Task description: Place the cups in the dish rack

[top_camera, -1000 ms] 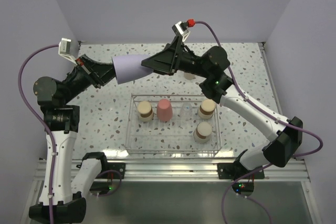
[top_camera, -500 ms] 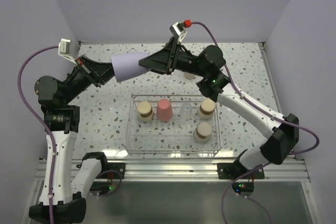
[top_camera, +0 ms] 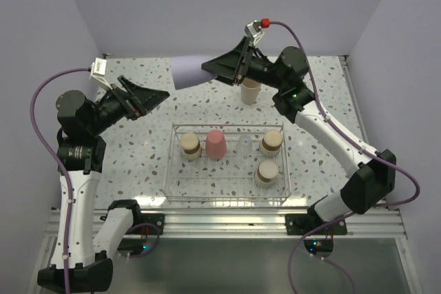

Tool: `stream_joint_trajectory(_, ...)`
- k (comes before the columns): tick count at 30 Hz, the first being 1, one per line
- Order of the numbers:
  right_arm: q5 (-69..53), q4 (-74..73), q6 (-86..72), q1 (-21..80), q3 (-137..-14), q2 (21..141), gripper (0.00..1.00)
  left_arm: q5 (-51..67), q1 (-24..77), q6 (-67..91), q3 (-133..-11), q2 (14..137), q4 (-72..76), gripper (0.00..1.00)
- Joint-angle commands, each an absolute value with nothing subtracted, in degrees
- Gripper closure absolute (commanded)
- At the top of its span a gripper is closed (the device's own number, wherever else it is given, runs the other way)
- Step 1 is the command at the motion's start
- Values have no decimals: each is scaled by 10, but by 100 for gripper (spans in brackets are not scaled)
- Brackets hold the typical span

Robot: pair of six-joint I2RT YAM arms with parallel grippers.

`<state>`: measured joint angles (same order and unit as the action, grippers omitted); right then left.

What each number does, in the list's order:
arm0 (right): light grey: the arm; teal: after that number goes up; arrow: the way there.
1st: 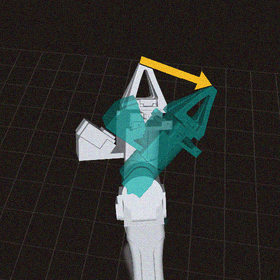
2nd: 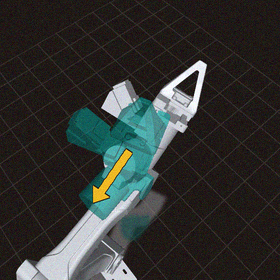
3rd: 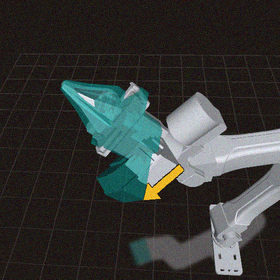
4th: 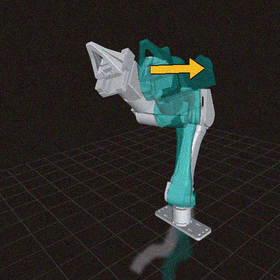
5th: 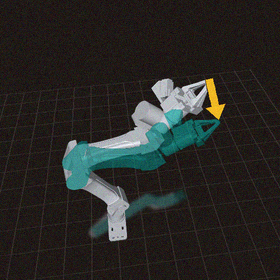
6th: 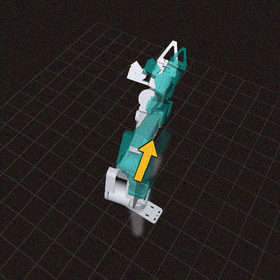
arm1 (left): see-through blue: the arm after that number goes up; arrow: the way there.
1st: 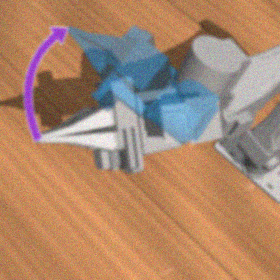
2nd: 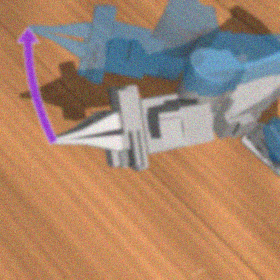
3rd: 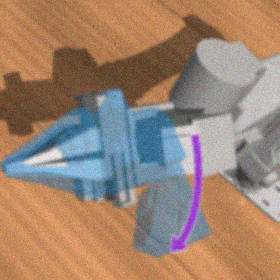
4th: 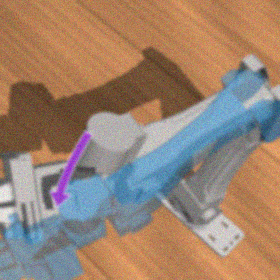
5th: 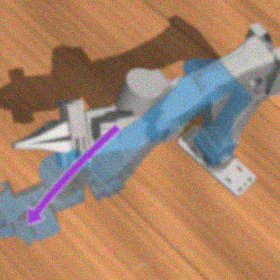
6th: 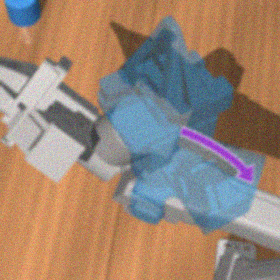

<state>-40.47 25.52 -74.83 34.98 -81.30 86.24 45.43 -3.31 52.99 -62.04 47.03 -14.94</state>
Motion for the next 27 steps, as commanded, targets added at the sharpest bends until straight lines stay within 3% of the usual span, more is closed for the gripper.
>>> stream_joint_trajectory(1, -419, 178, -699, 307, -820, 819, 100, 433, -33, 479, -640, 461, -207, 0)
stream_joint_trajectory(8, -374, -71, -529, 258, -859, 791, 100, 366, -33, 419, -674, 466, -293, 0)
stream_joint_trajectory(12, -322, -255, -389, 271, -920, 788, 100, 248, -33, 365, -736, 482, -383, 0)
stream_joint_trajectory(19, -125, -489, -237, 425, -997, 817, 100, 76, -33, 308, -808, 501, -496, 0)
stream_joint_trajectory(27, -47, -551, -222, 545, -970, 848, 100, 39, -33, 295, -817, 506, -519, 0)
